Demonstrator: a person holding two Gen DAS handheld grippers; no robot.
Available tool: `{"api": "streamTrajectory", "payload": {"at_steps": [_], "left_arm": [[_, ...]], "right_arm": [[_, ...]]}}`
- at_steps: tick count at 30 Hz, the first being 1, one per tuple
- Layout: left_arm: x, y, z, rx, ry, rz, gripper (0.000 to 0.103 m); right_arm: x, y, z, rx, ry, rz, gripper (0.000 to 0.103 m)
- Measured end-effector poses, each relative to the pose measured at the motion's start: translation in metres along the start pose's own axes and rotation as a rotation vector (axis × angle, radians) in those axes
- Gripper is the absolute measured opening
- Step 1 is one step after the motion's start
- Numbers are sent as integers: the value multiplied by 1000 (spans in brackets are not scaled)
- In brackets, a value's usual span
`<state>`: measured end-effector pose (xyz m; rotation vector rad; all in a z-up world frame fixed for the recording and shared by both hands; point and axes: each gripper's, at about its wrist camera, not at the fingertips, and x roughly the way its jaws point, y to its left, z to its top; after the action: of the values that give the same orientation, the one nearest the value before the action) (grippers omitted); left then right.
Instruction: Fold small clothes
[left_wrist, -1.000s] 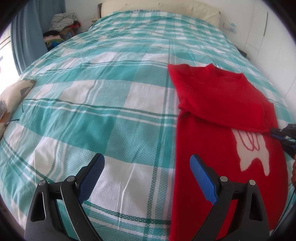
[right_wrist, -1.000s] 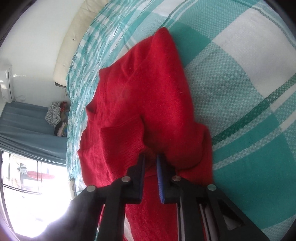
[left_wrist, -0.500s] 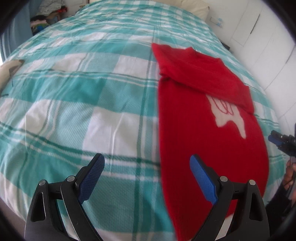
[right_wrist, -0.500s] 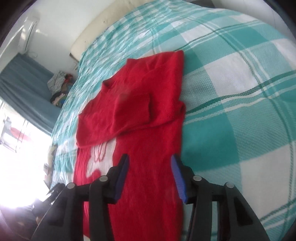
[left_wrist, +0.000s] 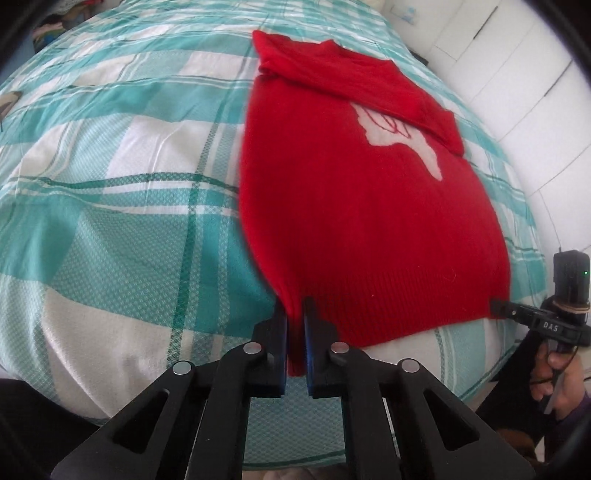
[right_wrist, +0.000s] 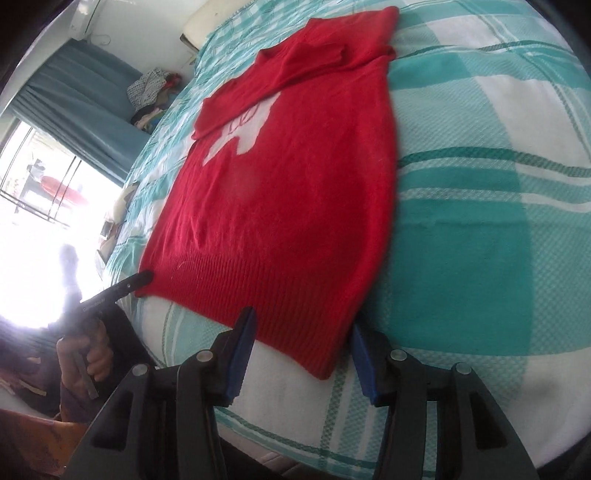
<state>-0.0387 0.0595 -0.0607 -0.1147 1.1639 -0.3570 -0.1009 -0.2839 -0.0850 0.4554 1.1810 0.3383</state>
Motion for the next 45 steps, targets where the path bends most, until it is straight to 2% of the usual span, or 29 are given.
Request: {"api": "streamTrajectory", "payload": {"at_steps": [1, 3, 5, 8, 12, 15, 19, 22, 24, 27, 28, 29, 31, 33, 35, 38, 40, 42, 45], "left_arm": [[-3, 1, -1, -3, -2, -4, 3], [-13, 5, 1, -29, -13, -36, 2], [-25, 11, 12, -79, -32, -108, 2], [-37, 12, 55, -96, -91, -182, 2], [-29, 7, 147, -103, -173, -192, 2], [-2, 6, 218, -119, -212, -147, 2], [46, 11, 294, -202, -222, -112, 2], [79, 13, 327, -236, -207, -73, 2], [97, 15, 341, -244, -180, -77, 3], [115, 21, 355, -268, -157, -58, 14], [118, 23, 359, -280, -158, -48, 28], [118, 26, 360, -292, -171, -27, 54], [109, 33, 361, -306, -228, 8, 76], [100, 39, 363, -304, -269, 20, 79], [90, 44, 360, -296, -284, 37, 79], [75, 41, 343, -244, -289, 88, 79], [63, 31, 322, -176, -287, 118, 80], [51, 19, 294, -99, -285, 153, 85], [33, -1, 240, -11, -280, 173, 94]], "right_arm": [[-1, 1, 0, 2, 8, 11, 5], [-12, 4, 2, -7, -9, 30, 5], [-31, 5, 6, -6, -61, 44, 5], [-59, 3, 32, 30, -168, 91, 5], [-78, -2, 106, 55, -326, 104, 4], [-66, -9, 177, 85, -398, 96, 4], [-37, -25, 260, 123, -430, 59, 4], [-11, -44, 306, 160, -426, 17, 5], [3, -59, 327, 176, -409, -8, 4], [18, -81, 340, 218, -418, 25, 7], [22, -87, 345, 238, -414, 41, 8], [25, -93, 348, 257, -417, 58, 11], [22, -99, 351, 277, -450, 60, 19], [10, -101, 352, 282, -495, 51, 34], [-3, -102, 349, 273, -521, 44, 36], [-21, -97, 340, 216, -532, -14, 36], [-30, -90, 323, 168, -521, -44, 39], [-38, -82, 300, 109, -501, -74, 54], [-45, -70, 257, 17, -458, -125, 62]]}}
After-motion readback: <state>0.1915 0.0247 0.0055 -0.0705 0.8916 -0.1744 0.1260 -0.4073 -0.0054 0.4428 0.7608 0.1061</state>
